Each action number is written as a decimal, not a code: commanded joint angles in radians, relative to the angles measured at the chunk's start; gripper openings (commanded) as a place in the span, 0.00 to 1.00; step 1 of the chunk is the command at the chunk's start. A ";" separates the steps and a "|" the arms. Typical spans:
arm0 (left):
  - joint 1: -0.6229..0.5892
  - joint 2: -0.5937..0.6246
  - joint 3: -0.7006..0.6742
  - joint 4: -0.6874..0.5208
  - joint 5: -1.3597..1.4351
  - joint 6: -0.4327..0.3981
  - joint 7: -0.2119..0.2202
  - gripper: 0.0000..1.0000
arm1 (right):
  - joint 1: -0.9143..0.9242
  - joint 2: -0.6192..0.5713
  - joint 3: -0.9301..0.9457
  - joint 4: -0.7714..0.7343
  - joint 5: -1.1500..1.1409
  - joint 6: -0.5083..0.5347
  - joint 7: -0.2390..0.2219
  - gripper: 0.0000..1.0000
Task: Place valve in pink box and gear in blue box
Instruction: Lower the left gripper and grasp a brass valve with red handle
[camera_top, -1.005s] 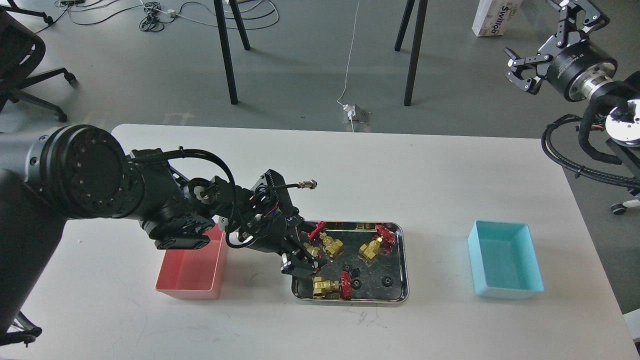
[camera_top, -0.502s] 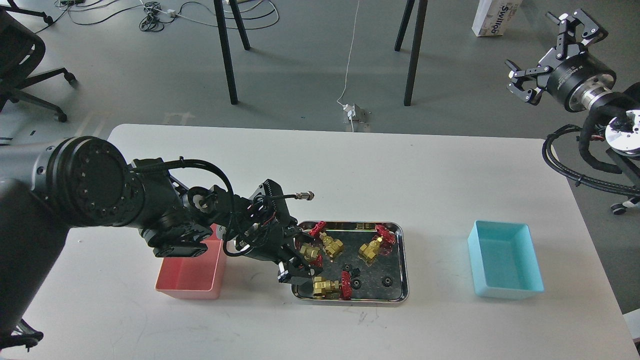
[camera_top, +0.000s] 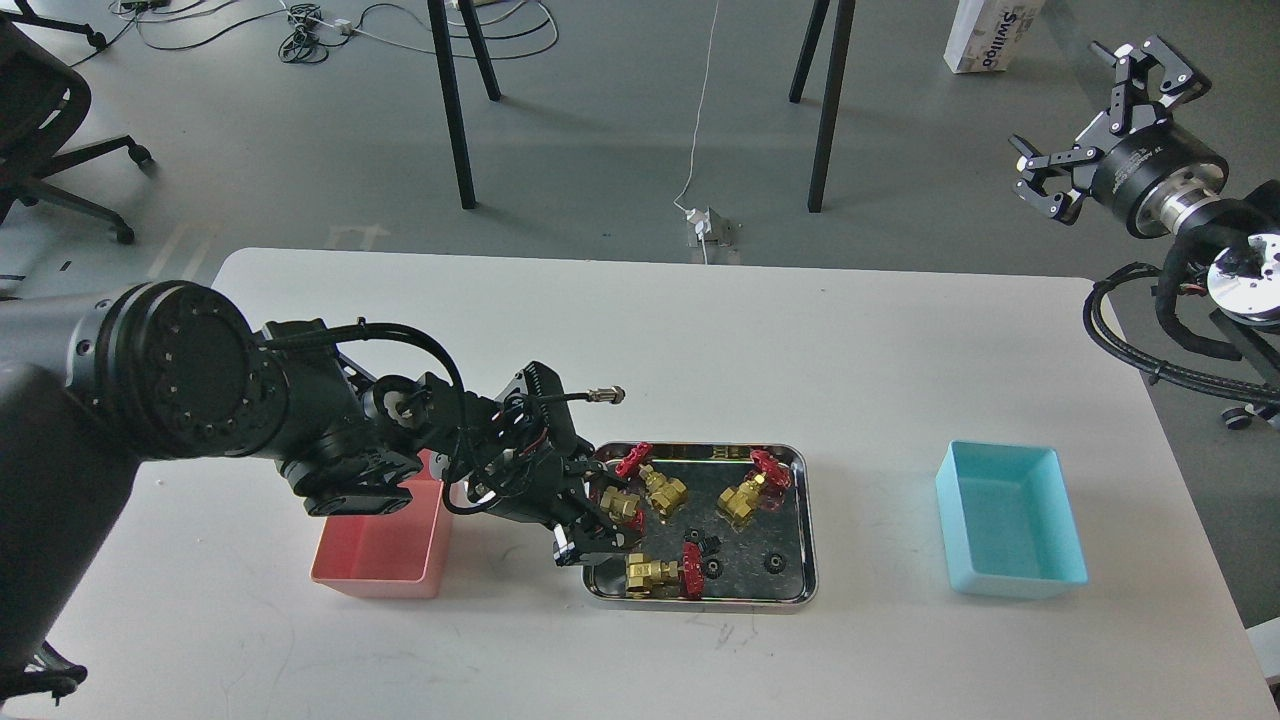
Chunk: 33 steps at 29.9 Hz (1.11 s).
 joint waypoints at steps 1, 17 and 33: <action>0.002 -0.001 -0.001 0.014 0.000 0.007 0.000 0.56 | -0.005 0.000 0.002 0.000 0.000 0.000 0.000 0.99; 0.010 0.009 -0.002 0.016 0.000 0.015 0.000 0.40 | -0.011 0.000 0.002 0.000 0.000 0.000 0.000 0.99; 0.009 0.020 -0.018 0.003 0.006 0.021 0.000 0.31 | -0.029 0.000 0.005 0.000 0.000 0.000 0.000 0.99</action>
